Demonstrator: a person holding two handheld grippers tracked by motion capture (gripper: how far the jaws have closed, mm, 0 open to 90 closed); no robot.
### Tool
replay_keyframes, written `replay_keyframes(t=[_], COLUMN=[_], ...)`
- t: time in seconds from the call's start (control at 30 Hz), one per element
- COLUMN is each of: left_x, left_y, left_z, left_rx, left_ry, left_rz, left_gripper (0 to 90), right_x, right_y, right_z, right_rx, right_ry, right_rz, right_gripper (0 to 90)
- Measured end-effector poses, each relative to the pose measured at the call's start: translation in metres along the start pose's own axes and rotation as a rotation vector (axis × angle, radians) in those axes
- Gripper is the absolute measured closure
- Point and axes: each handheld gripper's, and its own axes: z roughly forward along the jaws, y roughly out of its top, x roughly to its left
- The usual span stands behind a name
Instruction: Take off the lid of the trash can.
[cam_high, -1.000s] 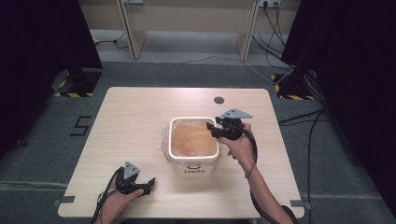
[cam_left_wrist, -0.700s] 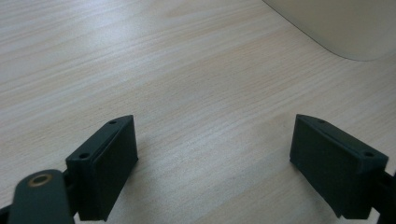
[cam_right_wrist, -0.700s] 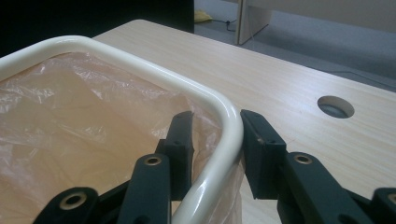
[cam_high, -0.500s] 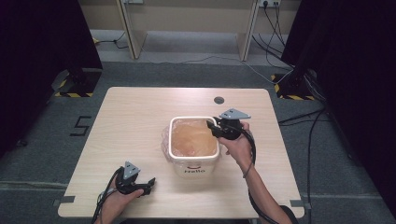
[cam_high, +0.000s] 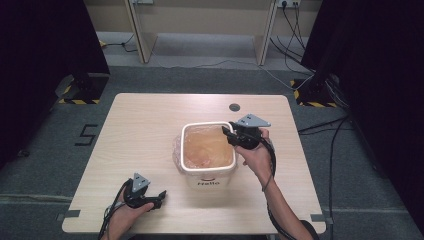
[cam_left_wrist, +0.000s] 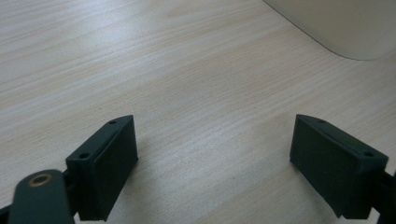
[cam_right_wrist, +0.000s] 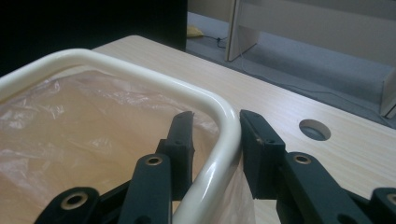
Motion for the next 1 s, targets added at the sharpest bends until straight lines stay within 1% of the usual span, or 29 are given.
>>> replay_keyframes(t=[0.1,0.13,0.17,0.2,0.27,0.3,0.33,0.5,0.57,0.63,0.7,0.8,0.83,0.87,0.97,1.0], left_x=[0.0,0.0,0.0,0.0,0.0,0.0,0.0,0.0,0.0,0.0,0.0,0.0,0.0,0.0,0.0,0.0], left_y=[0.0,0.0,0.0,0.0,0.0,0.0,0.0,0.0,0.0,0.0,0.0,0.0,0.0,0.0,0.0,0.0], left_z=[0.0,0.0,0.0,0.0,0.0,0.0,0.0,0.0,0.0,0.0,0.0,0.0,0.0,0.0,0.0,0.0], left_rx=[0.0,0.0,0.0,0.0,0.0,0.0,0.0,0.0,0.0,0.0,0.0,0.0,0.0,0.0,0.0,0.0], left_ry=[0.0,0.0,0.0,-0.001,-0.001,-0.001,-0.001,-0.001,-0.001,-0.001,-0.001,-0.001,-0.001,-0.001,-0.001,-0.001], left_rz=[0.0,0.0,0.0,-0.002,-0.002,-0.002,-0.002,-0.002,-0.002,-0.002,-0.002,-0.002,-0.002,-0.002,-0.002,-0.001], left_gripper=[14.0,14.0,14.0,14.0,14.0,14.0,14.0,14.0,14.0,14.0,14.0,14.0,14.0,14.0,14.0,14.0], right_x=[0.001,0.001,0.001,0.003,0.004,0.004,0.006,0.005,0.005,0.007,0.009,0.01,0.01,0.011,0.012,0.012], right_y=[0.0,-0.001,-0.001,-0.002,-0.003,-0.003,-0.005,-0.008,-0.007,-0.005,-0.003,-0.001,-0.001,0.001,0.002,0.004], right_z=[0.001,0.002,0.002,0.003,0.005,0.005,0.007,0.01,0.008,0.006,0.004,0.001,0.001,-0.001,-0.002,-0.004], right_rx=[0.007,0.02,0.02,0.036,0.056,0.056,0.067,0.087,0.084,0.069,0.065,0.065,0.065,0.045,0.036,0.025], right_ry=[-0.006,-0.016,-0.016,-0.032,-0.049,-0.049,-0.056,-0.058,-0.064,-0.066,-0.078,-0.075,-0.075,-0.086,-0.089,-0.089], right_rz=[-0.014,-0.027,-0.027,-0.057,-0.087,-0.087,-0.098,-0.103,-0.11,-0.116,-0.137,-0.165,-0.165,-0.17,-0.17,-0.168], right_gripper=[66.8,66.9,66.9,66.9,66.4,66.4,65.4,64.1,64.3,64.4,64.3,66.7,66.7,67.1,67.2,67.5])
